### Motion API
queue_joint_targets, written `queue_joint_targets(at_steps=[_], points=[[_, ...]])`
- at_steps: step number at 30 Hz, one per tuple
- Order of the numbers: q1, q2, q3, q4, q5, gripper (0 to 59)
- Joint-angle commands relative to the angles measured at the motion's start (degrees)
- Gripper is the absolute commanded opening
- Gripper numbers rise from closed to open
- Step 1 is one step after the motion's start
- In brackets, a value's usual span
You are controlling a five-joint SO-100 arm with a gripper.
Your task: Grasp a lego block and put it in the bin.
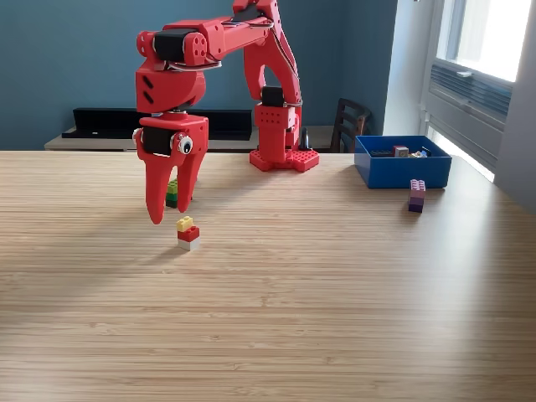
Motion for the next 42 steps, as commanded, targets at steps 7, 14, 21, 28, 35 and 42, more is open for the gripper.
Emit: queue_joint_targets(at_steps=[7, 14, 21, 28, 35, 42], points=[[-4.2, -5.5, -10.3, 3.3, -0.4, 21.7], [-5.1, -7.4, -12.2, 5.3, -0.3, 19.9], [-4.2, -8.1, -13.0, 5.7, -0.3, 16.7], [-3.2, -9.9, -14.9, 6.7, 0.1, 14.3], [-2.9, -10.4, -14.9, 6.5, 0.2, 6.9], [-3.3, -10.0, -14.6, 6.3, 1.8, 0.1]])
